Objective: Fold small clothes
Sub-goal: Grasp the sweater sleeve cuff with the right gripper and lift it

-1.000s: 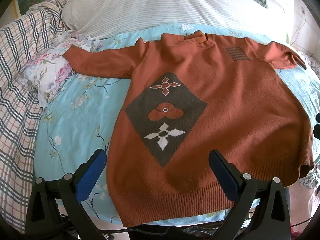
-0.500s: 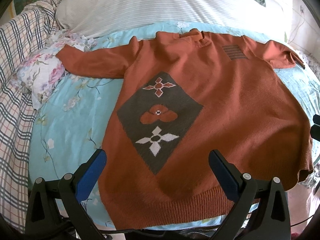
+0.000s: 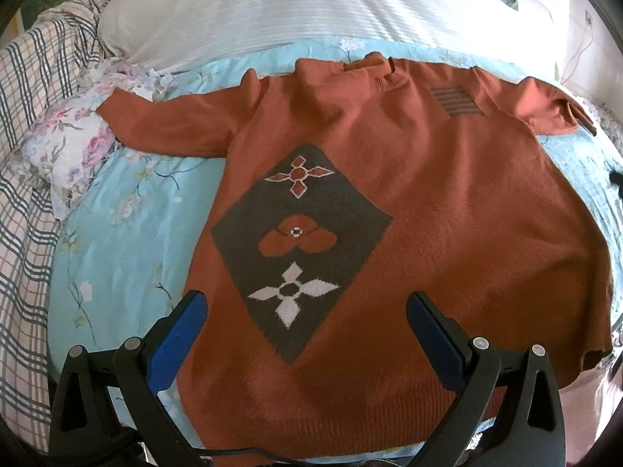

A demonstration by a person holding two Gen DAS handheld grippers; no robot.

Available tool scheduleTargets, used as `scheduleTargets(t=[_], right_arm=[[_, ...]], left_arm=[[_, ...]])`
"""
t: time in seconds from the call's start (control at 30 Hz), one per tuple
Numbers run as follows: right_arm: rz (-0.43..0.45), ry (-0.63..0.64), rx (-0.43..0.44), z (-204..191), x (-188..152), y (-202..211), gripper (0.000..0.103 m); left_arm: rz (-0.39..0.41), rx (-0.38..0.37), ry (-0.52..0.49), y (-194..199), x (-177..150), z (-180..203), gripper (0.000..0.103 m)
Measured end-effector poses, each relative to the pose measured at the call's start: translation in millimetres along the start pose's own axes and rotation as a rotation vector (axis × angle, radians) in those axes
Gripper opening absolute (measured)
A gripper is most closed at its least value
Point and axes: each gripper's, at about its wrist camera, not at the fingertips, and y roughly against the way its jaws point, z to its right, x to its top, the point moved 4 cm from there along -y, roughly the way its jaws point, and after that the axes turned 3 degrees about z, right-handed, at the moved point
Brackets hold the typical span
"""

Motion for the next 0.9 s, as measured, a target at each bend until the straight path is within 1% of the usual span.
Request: scheduleTargets(t=[0.03, 0.07, 0.1, 0.13, 0.17, 0.2, 0.3, 0.33, 0.4, 0.47, 0.5, 0.57, 0.63, 0.67, 0.7, 0.73, 0.77, 0.8, 0.83, 0.87, 0.9], right_arm=[[0.01, -0.029, -0.029, 18, 12, -7, 0.088], [0.02, -0.071, -0.039, 37, 25, -14, 0.084], [0.034, -0.113, -0.039, 54, 37, -20, 0.082], [0.041, -0.158, -0.058, 73, 50, -29, 0.082], [0.052, -0.181, -0.079, 87, 60, -33, 0.077], [0.062, -0.222, -0.088, 104, 73, -43, 0.071], [0.081, -0.324, -0.092, 139, 96, -62, 0.064], [0.097, -0.357, -0.104, 155, 107, -67, 0.063], [0.125, -0.383, -0.142, 175, 124, -76, 0.063], [0.166, -0.449, -0.124, 195, 139, -82, 0.063], [0.182, -0.496, -0.131, 209, 146, -86, 0.063], [0.2, -0.555, -0.134, 224, 154, -92, 0.063], [0.208, -0.583, -0.148, 237, 164, -103, 0.063], [0.213, -0.588, -0.151, 243, 168, -103, 0.061], [0.212, -0.592, -0.161, 247, 171, -108, 0.051], [0.212, -0.586, -0.165, 247, 172, -110, 0.043], [0.21, -0.579, -0.16, 250, 177, -115, 0.025], [0.209, -0.567, -0.148, 246, 180, -116, 0.018], [0.216, -0.553, -0.144, 244, 183, -114, 0.016], [0.228, -0.525, -0.141, 241, 188, -112, 0.012], [0.244, -0.487, -0.138, 232, 192, -107, 0.009]], left_arm=[[0.004, -0.006, 0.004, -2, 1, 2, 0.102], [0.004, -0.007, 0.002, -3, 2, 4, 0.102], [-0.002, -0.007, -0.003, -6, 2, 6, 0.102], [-0.007, -0.009, -0.005, -8, 2, 8, 0.102], [-0.013, -0.011, -0.006, -11, 3, 10, 0.102], [-0.02, -0.013, -0.007, -14, 3, 11, 0.102], [-0.051, -0.017, -0.017, -27, 5, 17, 0.102], [-0.063, -0.017, -0.023, -31, 5, 19, 0.102], [-0.079, -0.018, -0.031, -39, 8, 23, 0.102], [-0.09, -0.022, -0.037, -49, 11, 28, 0.102], [-0.098, -0.024, -0.039, -53, 12, 30, 0.102], [-0.135, -0.025, -0.052, -64, 11, 35, 0.102], [-0.155, -0.031, -0.059, -75, 13, 40, 0.102], [-0.167, -0.032, -0.064, -80, 13, 43, 0.102], [-0.174, -0.035, -0.067, -85, 14, 46, 0.102], [-0.184, -0.038, -0.071, -88, 14, 48, 0.102], [-0.19, -0.041, -0.074, -91, 15, 50, 0.102], [-0.191, -0.046, -0.075, -93, 16, 52, 0.102], [-0.198, -0.045, -0.08, -95, 17, 51, 0.102], [-0.197, -0.048, -0.081, -96, 18, 52, 0.102], [-0.194, -0.05, -0.081, -96, 19, 53, 0.102]])
